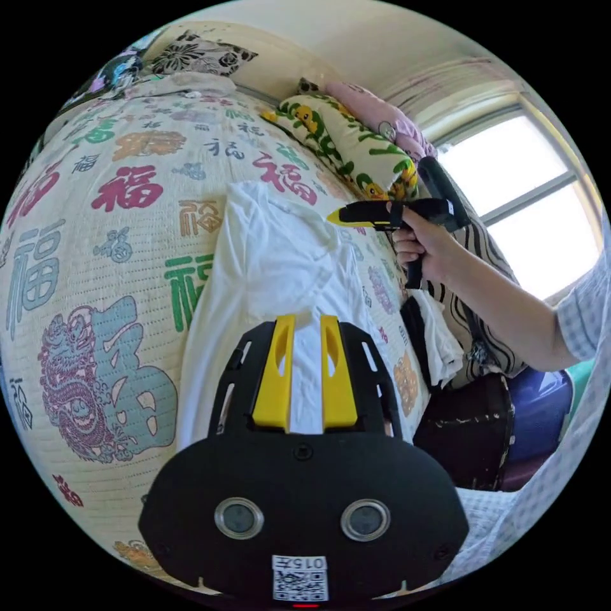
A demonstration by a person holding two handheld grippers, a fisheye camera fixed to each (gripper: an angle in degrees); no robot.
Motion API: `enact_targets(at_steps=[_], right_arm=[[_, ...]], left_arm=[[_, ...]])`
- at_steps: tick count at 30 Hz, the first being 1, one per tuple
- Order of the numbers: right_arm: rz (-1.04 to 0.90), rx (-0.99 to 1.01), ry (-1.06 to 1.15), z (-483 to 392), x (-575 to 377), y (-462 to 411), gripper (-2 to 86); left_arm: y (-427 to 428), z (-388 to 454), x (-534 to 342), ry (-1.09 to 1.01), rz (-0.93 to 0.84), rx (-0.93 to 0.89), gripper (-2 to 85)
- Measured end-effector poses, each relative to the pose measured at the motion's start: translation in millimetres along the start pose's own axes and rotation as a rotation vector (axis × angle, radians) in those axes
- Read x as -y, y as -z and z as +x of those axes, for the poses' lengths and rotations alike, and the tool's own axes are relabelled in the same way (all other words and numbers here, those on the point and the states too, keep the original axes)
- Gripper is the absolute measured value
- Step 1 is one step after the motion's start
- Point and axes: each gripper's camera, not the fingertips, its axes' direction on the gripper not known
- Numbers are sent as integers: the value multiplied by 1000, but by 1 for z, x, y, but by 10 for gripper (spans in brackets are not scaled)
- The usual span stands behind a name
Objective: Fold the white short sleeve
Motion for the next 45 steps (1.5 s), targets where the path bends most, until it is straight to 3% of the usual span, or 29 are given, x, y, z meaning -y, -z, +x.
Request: enact_targets(at_steps=[5, 8, 11, 14, 16, 21, 28, 35, 41, 45], right_arm=[[-87, -31, 173, -38, 66, -39, 66], [-197, 27, 162, -35, 92, -57, 88], [-303, -13, 187, -34, 100, -70, 55], [-310, -32, 225, -32, 99, -69, 35], [-287, -33, 205, -26, 100, -61, 28], [-219, 41, 91, 4, 101, -41, 37], [-185, 55, 127, 22, 78, -18, 53], [-167, -41, 177, 28, 30, 12, 43], [-362, -176, 154, 53, -29, -10, -2], [-297, -100, 65, 73, -44, 5, -1]], left_arm=[[-13, -27, 29, 124, -25, 17, 62], [7, -21, 33, 72, 93, 0, 59], [25, -11, 34, 3, 179, 11, 56], [7, -25, 37, 104, 115, 28, 33], [-27, -31, 37, 118, -92, -53, 13], [-27, 8, 27, -64, -189, -123, -2], [9, 7, 60, -19, 0, -68, 2], [-12, 5, 87, -48, -125, 26, 5], [-13, 9, 91, -34, -198, 31, 5], [1, 22, 113, -80, -212, 17, 22]])
